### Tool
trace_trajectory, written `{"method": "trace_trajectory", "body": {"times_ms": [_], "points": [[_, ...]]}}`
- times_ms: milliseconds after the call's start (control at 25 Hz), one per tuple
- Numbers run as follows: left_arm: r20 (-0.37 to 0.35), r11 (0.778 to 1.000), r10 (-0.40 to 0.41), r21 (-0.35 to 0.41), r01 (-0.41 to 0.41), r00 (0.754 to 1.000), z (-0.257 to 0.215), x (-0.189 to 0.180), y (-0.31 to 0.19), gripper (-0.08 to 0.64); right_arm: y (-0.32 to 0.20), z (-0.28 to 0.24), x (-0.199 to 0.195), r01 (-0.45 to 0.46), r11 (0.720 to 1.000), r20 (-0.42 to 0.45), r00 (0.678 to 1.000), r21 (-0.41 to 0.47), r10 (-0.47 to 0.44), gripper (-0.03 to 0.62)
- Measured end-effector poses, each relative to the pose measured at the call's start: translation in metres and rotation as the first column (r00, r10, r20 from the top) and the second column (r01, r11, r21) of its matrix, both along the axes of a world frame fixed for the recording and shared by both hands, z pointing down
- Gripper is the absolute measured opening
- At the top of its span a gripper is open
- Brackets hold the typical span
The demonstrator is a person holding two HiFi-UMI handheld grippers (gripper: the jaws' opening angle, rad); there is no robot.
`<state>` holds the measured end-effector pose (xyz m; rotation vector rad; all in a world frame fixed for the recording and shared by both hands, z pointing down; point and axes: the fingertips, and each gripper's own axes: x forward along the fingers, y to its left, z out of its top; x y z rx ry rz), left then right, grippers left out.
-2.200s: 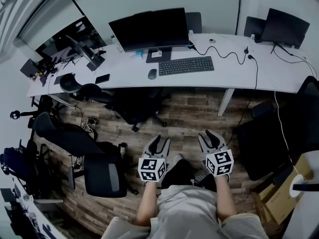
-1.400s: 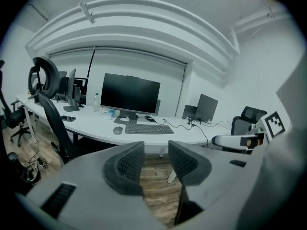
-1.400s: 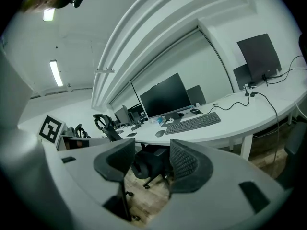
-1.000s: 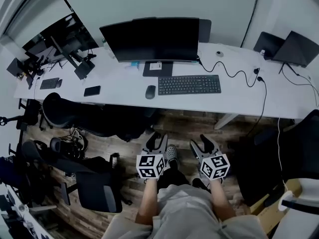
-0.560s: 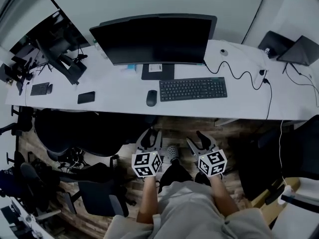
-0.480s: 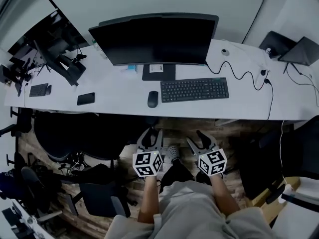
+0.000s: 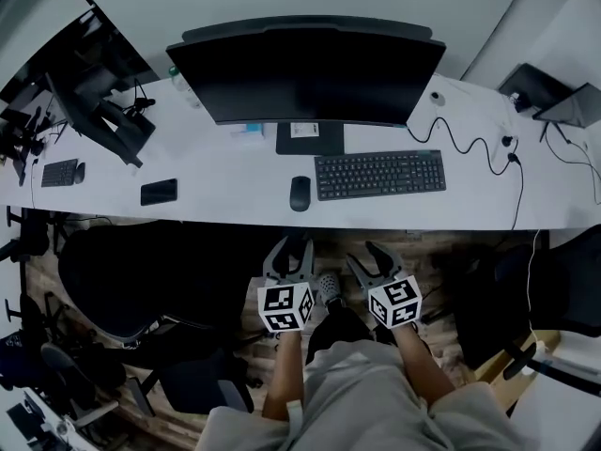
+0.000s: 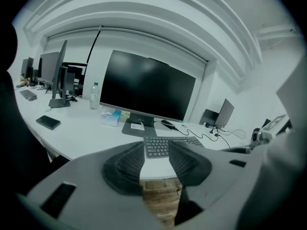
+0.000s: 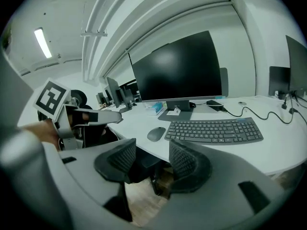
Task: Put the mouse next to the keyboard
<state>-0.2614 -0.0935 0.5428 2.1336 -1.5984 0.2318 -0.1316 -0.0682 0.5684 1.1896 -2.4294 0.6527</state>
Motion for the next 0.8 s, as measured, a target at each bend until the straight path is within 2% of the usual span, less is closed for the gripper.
{"method": "trace_trajectory", "body": {"times_ms": [120,240,320,480,640,800], "points": [[0.001,1.0,-0.01,-0.011,0.01,1.0,0.005,-0.012,-0.003,0.161,-0.014,0.002,-0.019,0.001,1.0,-0.03,1.0,0.009,-0.001,0.224],[-0.041,1.0,-0.013,-0.003,0.013,0.999,0.008,-0.017,-0.011,0.146,-0.037,0.006,-0.035,0.015,1.0,-0.072,0.997,0.018,-0.014,0.224],[-0.043,1.0,0.002,0.01,-0.002,0.999,0.007,-0.021,-0.019,0.136,-0.053,0.007,-0.047,0.02,1.0,-0.084,0.996,0.021,-0.018,0.224],[0.016,0.995,0.063,0.072,-0.064,0.998,-0.017,-0.033,-0.044,0.063,-0.079,0.003,-0.066,0.008,1.0,-0.081,0.997,0.023,-0.007,0.224],[0.091,0.972,0.147,0.169,-0.161,0.985,-0.057,-0.035,-0.07,0.043,-0.101,0.006,-0.065,-0.048,0.999,-0.079,0.996,0.005,0.049,0.225],[0.154,0.959,0.188,0.183,-0.215,0.97,-0.067,-0.049,-0.086,0.023,-0.112,0.017,-0.076,-0.086,0.996,-0.083,0.993,-0.021,0.084,0.225]]}}
